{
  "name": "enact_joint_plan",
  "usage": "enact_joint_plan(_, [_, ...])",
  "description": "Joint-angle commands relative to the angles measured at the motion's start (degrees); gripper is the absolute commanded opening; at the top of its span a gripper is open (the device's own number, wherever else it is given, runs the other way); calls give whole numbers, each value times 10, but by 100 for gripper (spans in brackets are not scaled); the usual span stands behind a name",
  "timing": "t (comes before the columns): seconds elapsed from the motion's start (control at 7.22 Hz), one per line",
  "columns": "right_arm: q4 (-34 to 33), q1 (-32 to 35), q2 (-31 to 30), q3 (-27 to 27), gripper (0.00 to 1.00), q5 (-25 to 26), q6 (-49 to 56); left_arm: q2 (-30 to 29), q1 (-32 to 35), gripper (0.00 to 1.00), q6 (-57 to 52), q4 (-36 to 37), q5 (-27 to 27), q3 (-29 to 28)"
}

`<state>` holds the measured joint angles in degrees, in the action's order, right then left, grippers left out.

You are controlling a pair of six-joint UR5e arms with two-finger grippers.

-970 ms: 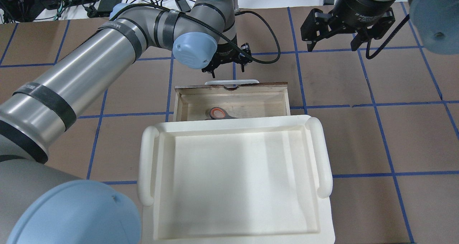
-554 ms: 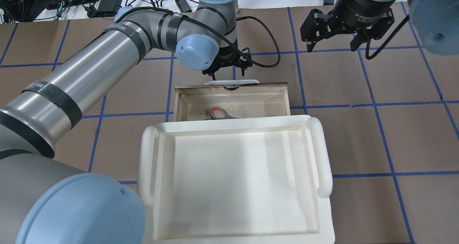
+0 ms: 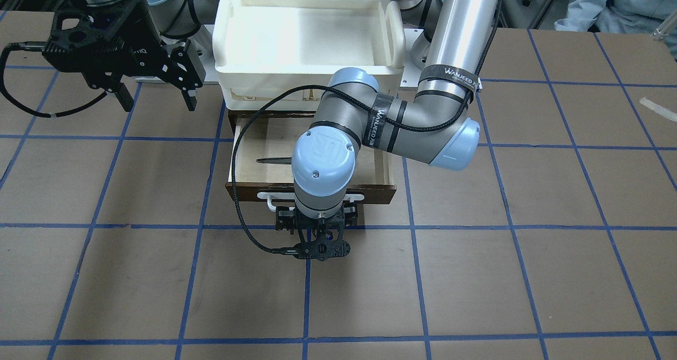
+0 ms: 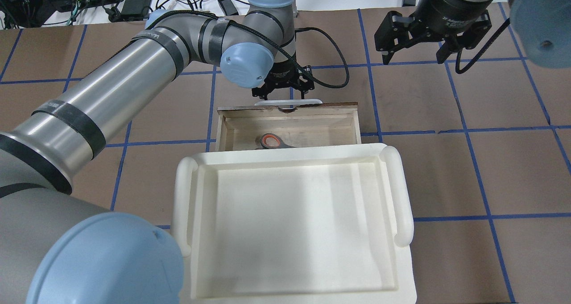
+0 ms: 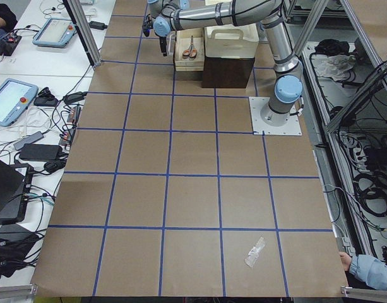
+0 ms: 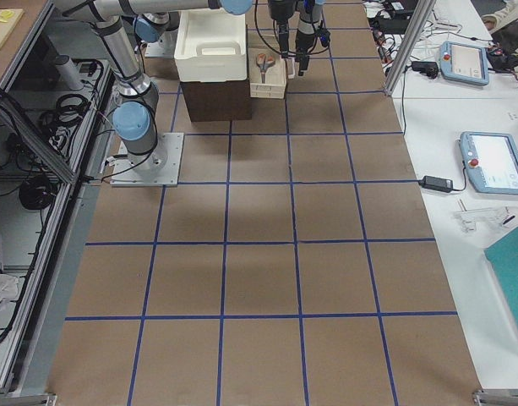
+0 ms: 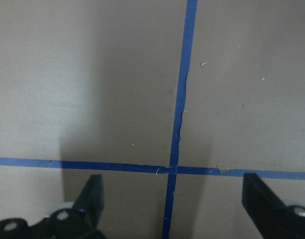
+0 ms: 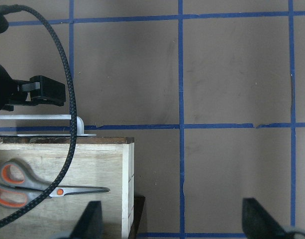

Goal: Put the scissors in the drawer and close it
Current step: 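Lower the left gripper to the drawer front edge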

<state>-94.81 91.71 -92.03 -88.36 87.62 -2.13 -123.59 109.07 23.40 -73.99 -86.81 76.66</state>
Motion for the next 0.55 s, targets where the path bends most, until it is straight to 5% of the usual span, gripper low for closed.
enact_joint_plan(0.0, [7, 0, 0, -1, 100, 2, 5, 5, 0, 100, -1, -26, 7, 0])
enact_joint_plan(0.42, [6, 0, 0, -3, 100, 1, 27, 27, 4, 100, -1, -96, 6, 0])
